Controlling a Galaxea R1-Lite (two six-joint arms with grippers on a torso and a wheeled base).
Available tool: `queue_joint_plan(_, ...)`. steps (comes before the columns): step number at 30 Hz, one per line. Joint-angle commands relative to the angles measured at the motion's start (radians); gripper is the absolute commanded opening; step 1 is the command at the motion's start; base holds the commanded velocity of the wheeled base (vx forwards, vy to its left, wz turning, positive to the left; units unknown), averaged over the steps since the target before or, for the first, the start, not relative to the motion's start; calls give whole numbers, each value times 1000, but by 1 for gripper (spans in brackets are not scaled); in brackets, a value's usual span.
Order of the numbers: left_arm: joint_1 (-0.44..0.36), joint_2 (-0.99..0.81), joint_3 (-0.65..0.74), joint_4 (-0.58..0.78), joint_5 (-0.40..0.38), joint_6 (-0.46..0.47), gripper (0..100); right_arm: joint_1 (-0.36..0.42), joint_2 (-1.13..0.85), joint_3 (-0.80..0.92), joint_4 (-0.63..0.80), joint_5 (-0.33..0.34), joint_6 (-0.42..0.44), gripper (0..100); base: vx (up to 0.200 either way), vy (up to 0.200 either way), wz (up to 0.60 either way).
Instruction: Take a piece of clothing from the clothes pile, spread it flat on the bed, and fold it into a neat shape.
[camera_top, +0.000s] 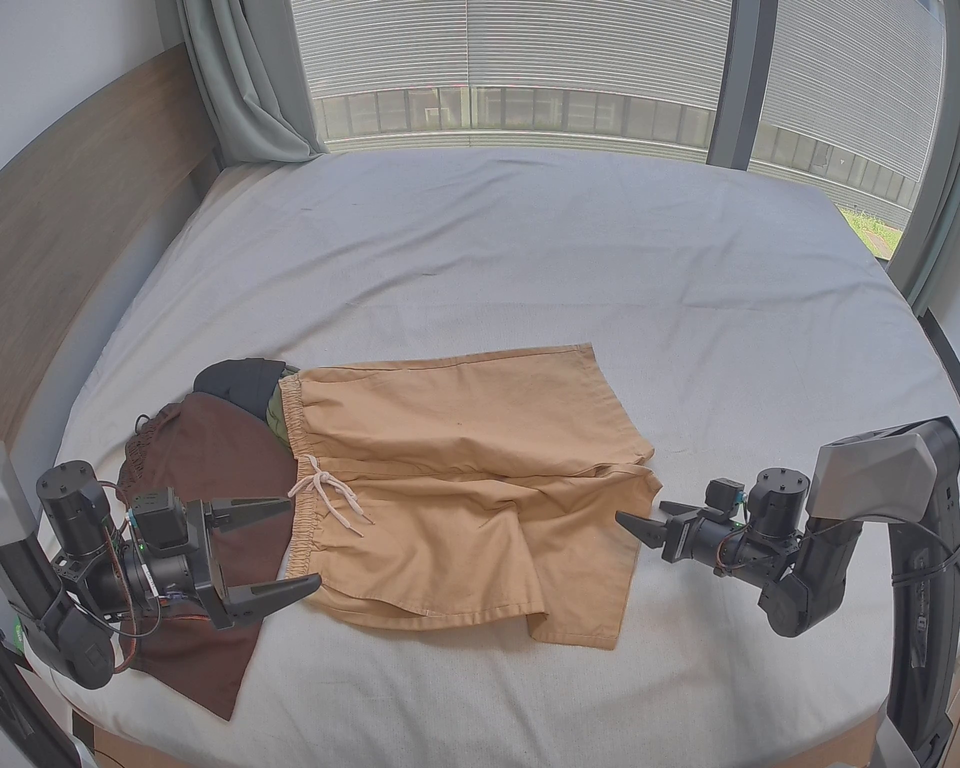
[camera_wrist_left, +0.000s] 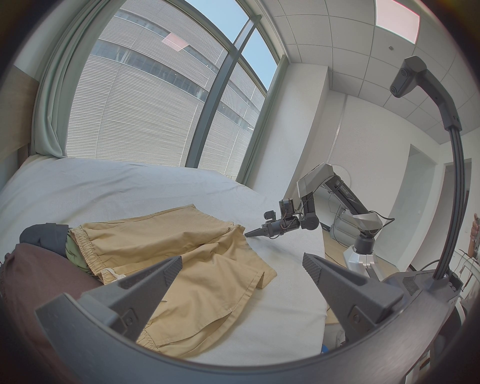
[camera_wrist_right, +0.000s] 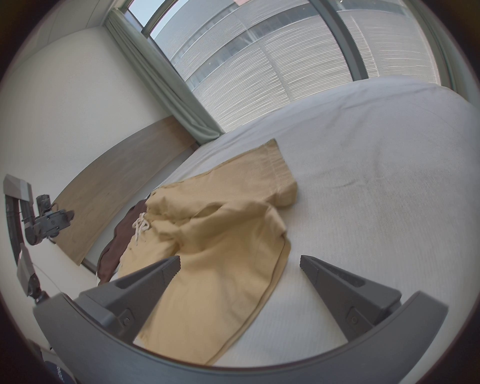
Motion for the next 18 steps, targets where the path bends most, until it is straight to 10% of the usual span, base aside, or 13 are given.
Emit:
queue_joint_plan(1, -3, 2, 2, 0, -1, 1, 100, 0, -42, 86, 2, 33, -19, 100, 0, 0, 0)
queue_joint_plan(18, -7, 2, 5, 0, -1, 1, 100, 66, -1, 230, 2, 119, -9, 100, 0, 0, 0)
